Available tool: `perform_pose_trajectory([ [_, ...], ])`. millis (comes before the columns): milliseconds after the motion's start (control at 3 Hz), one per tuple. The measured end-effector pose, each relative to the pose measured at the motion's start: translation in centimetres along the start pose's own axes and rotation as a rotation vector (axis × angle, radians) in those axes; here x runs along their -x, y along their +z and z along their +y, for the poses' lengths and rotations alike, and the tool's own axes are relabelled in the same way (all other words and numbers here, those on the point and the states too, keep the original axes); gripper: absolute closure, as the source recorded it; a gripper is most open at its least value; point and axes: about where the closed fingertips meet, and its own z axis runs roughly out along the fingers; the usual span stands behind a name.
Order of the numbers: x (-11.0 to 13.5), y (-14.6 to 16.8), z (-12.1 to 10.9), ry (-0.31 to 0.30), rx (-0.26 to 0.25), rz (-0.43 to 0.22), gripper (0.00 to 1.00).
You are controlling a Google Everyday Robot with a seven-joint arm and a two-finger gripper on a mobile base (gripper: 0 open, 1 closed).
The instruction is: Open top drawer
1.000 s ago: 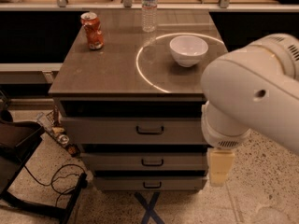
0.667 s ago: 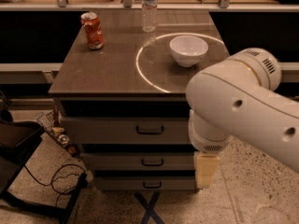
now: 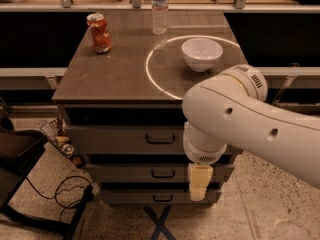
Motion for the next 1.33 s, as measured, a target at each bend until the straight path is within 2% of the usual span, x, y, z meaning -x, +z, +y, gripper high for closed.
perform_pose_trajectory([
  [667, 0.7, 0.8, -0.1, -0.007, 0.0, 0.012, 0.0],
  [1333, 3.0, 4.3, -1.1, -0.046, 0.009, 0.039, 0.0],
])
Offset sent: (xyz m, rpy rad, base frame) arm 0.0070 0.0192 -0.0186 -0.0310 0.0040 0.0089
